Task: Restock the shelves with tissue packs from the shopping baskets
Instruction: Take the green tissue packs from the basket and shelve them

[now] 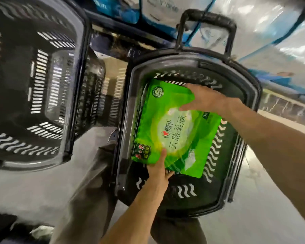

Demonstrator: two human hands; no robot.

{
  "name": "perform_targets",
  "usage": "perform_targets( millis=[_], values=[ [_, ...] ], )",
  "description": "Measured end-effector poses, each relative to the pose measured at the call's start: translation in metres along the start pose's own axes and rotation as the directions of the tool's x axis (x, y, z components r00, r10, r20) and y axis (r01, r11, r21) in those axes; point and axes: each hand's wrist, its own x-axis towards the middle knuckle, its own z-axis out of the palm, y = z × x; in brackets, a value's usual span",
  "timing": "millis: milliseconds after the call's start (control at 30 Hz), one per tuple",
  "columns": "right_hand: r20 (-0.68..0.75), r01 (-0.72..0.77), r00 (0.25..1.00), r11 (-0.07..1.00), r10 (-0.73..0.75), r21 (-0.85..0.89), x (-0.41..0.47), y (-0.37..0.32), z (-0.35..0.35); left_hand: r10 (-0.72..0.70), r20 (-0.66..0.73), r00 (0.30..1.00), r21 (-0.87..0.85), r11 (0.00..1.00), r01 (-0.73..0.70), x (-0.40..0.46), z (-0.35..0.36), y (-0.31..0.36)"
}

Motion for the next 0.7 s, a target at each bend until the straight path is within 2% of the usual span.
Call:
perform_targets(
  millis=[133,500,700],
  values=[
    [-0.035,-0.018,0.999,0.999,0.019,0.034,-0.059,-0.018,-0.033,0.046,0.106,0.993,0.015,0.999,-0.048,-0.058,-0.016,0.003],
    [-0.208,0.037,0.978,0.999,-0.03,0.034,-0.206,-0.078,-0.099,0.189,0.162,0.968,0.107,0.972,-0.208,-0.197,-0.074,0.015],
    [-0.38,0.025,0.923,0.977,0.06,0.213,-0.304,-0.104,-0.118,0.371,0.204,0.906,0.264,0.87,-0.416,-0.283,-0.115,0.061]
  ],
)
